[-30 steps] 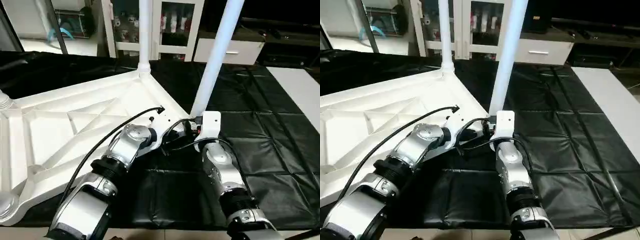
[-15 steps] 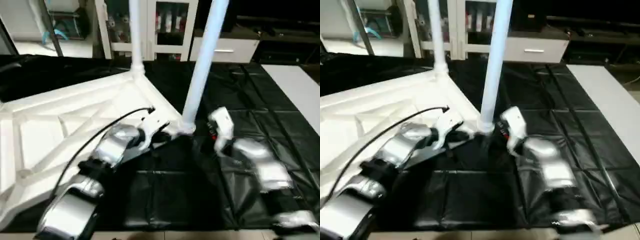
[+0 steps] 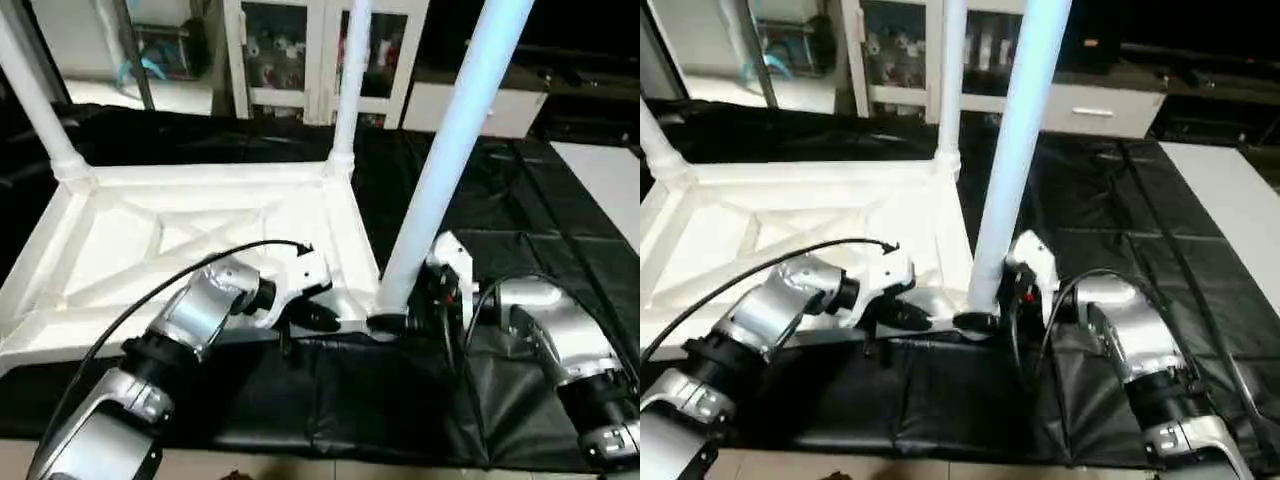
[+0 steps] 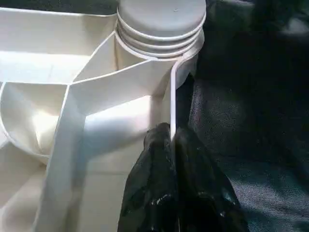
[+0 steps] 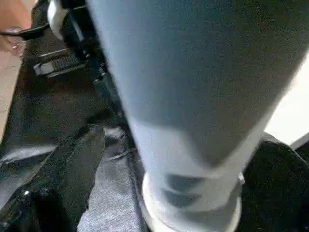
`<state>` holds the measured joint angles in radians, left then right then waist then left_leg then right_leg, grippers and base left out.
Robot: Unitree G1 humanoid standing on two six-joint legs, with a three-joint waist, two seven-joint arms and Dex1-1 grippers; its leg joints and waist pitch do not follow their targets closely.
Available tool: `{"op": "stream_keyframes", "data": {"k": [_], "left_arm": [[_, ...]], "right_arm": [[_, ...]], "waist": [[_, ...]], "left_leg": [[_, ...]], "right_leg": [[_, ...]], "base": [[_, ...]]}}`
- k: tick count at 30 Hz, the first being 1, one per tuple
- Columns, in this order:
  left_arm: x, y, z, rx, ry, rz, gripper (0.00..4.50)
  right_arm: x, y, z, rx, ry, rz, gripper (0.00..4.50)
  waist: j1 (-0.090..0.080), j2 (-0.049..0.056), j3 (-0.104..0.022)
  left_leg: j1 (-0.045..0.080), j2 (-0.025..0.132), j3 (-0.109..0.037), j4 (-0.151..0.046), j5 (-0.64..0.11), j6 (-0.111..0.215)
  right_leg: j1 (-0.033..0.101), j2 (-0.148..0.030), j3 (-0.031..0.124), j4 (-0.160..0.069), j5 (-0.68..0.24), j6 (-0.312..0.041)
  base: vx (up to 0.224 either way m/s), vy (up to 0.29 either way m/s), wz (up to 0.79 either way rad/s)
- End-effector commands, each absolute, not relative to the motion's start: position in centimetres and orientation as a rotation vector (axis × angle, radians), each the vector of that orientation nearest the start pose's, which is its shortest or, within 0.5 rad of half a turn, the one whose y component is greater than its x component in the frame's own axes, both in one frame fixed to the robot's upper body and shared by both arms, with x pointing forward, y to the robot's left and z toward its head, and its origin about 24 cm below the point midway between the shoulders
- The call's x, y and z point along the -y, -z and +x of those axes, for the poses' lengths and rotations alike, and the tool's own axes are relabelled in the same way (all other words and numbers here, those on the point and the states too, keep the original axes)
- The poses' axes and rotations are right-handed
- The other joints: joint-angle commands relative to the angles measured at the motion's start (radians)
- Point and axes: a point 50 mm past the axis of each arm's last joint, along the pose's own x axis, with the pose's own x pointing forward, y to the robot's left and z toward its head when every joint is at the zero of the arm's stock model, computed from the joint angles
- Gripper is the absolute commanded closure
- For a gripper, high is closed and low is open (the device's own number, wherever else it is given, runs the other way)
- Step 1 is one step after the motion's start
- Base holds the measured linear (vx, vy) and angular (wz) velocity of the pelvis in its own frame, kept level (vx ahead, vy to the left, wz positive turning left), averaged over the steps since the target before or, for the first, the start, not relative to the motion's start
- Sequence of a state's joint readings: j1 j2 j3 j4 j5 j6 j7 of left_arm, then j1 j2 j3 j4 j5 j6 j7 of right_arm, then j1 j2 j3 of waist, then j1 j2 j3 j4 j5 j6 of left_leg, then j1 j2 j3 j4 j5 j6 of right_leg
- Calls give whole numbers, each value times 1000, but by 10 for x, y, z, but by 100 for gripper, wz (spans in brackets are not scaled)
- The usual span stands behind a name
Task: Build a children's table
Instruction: Rotate leg to tighten
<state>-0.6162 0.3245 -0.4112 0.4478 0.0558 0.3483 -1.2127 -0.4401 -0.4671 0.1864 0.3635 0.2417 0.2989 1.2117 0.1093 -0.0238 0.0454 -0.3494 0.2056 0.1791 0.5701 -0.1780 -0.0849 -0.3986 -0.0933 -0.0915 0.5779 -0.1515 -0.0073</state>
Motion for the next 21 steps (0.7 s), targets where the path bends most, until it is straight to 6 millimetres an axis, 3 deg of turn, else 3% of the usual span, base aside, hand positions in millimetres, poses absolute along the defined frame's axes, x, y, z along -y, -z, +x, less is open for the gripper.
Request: {"op": "stream_keyframes", "data": {"k": [1, 3, 4, 12, 21], "left_arm": [[-94, -32, 293, -712, 1465, 437, 450], [-95, -33, 293, -713, 1461, 440, 450], [-95, -33, 293, -714, 1458, 442, 450], [-95, -33, 293, -713, 1450, 444, 450], [-95, -33, 292, -719, 1452, 444, 450]], "right_arm": [[161, -60, 294, -435, -1298, -137, 3], [162, -58, 294, -454, -1298, -164, 3], [162, -58, 296, -454, -1291, -174, 30], [163, -56, 300, -465, -1271, -215, 87], [167, -50, 300, -499, -1285, -272, 180]], "waist": [[-2, -1, -59], [-3, -1, -59], [-2, 0, -60], [-6, -1, -60], [-9, 1, -62]], "left_leg": [[4, 30, -5, -68, -256, 34], [4, 30, -5, -67, -250, 35], [4, 29, -4, -66, -247, 35], [4, 29, -5, -66, -258, 34], [5, 28, -5, -65, -256, 39]], "right_leg": [[48, -58, 47, -63, -293, -204], [48, -57, 46, -62, -288, -206], [47, -57, 47, -61, -283, -207], [47, -56, 45, -64, -308, -202], [48, -54, 45, -62, -294, -208]], "base": [[0, 0, 0], [0, 0, 0], [0, 0, 0], [0, 0, 0], [0, 0, 0]]}}
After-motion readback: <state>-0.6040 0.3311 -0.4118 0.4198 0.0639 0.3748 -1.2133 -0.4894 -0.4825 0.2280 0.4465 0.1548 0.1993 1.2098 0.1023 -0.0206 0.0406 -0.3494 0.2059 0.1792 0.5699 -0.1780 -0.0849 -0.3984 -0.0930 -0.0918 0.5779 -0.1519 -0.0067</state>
